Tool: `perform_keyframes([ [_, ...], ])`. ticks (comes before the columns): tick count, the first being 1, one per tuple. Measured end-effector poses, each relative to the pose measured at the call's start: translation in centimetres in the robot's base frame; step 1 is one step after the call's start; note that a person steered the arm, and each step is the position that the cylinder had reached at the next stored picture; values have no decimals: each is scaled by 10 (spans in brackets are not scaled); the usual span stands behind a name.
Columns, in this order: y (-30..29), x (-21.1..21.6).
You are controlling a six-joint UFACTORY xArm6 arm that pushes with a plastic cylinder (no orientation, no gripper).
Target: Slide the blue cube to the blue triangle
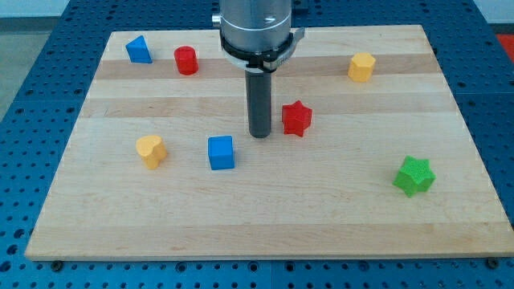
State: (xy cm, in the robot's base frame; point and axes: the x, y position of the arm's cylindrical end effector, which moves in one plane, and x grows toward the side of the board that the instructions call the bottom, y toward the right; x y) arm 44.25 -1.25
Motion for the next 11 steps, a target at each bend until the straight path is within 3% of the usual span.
perform_keyframes([
  [1,-21,45],
  [5,-62,61],
  [6,-66,41],
  [11,-202,-65],
])
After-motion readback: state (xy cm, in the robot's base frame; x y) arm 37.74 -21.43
